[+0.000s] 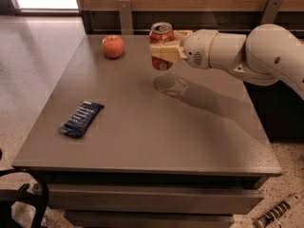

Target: Move coke can near rxbar blueberry

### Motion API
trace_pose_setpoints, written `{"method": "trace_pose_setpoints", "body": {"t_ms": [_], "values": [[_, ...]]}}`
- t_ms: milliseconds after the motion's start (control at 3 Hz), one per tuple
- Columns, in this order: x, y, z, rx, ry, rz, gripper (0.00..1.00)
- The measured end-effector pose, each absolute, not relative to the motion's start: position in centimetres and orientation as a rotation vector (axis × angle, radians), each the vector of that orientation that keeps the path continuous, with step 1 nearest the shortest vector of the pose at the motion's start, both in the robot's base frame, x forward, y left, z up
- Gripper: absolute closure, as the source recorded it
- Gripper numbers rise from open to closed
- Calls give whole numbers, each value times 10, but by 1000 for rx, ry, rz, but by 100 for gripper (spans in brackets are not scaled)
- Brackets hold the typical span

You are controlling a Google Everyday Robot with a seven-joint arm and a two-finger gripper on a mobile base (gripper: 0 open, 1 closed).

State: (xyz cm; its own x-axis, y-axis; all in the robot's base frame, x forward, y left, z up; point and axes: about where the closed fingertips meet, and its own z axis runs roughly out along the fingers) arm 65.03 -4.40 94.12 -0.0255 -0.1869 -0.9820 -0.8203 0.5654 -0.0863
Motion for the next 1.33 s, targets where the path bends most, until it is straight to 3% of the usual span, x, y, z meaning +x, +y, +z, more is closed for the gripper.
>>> {"method": "trace_pose_setpoints", "body": {"t_ms": [1333], "values": [[539,53,887,-1042,1424,831,100]]}}
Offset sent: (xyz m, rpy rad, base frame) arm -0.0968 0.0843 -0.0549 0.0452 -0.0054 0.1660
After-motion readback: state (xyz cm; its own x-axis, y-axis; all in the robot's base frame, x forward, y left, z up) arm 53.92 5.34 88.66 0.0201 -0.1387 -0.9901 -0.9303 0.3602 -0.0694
